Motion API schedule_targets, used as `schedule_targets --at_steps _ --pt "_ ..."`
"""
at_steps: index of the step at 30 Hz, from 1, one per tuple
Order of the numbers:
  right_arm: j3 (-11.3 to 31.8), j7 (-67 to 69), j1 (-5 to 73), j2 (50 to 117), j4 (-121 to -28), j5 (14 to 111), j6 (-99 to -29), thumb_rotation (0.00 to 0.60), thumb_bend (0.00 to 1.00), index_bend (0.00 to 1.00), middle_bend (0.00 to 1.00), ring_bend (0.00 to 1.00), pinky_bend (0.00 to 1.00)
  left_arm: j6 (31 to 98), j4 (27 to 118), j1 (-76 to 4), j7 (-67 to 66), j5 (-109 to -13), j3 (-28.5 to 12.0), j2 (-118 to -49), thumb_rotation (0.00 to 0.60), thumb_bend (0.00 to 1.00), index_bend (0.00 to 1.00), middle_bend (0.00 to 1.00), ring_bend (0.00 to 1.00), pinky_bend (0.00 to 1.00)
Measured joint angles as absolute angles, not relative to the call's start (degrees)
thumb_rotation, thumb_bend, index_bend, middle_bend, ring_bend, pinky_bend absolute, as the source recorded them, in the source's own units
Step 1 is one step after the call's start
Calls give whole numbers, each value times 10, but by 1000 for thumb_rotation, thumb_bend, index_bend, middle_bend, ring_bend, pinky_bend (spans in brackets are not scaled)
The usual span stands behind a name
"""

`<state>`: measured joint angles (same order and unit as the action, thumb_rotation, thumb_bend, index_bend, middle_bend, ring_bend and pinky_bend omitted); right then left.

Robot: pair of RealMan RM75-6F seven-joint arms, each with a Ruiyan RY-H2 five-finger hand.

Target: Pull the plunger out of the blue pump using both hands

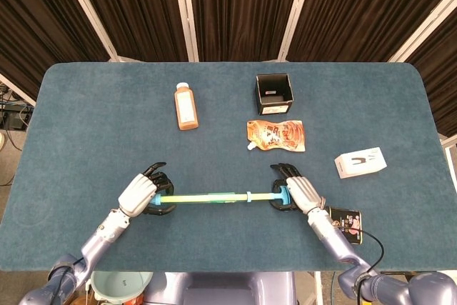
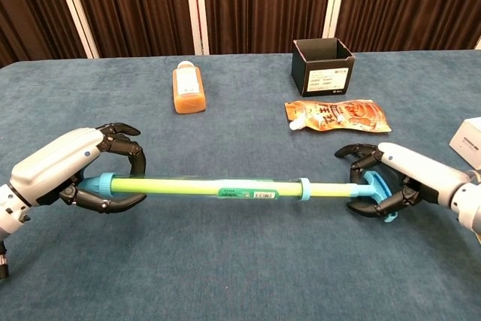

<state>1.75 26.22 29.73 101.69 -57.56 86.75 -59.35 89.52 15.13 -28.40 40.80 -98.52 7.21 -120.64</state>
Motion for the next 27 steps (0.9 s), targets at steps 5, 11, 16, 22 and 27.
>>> schedule_targets --at_steps 5,11,16,22,27 --pt "28 213 293 994 -618 868 -622 600 305 735 245 95 95 915 160 -283 406 -987 72 -1201 600 599 715 566 400 160" --pt "39 126 286 949 -701 864 -649 600 300 753 256 103 97 939 176 -282 397 -991 73 -1191 600 599 715 566 400 160" --pt "50 70 278 908 -761 855 -669 600 301 759 263 110 97 963 191 -281 387 -995 74 -1181 600 599 715 567 400 160" --pt "63 40 273 877 -788 842 -679 600 298 761 265 113 96 991 210 -279 376 -1000 74 -1167 600 599 715 569 409 160" --pt "74 29 272 855 -796 825 -677 600 294 760 266 115 96 1007 238 -279 367 -1004 74 -1151 600 599 715 569 409 160"
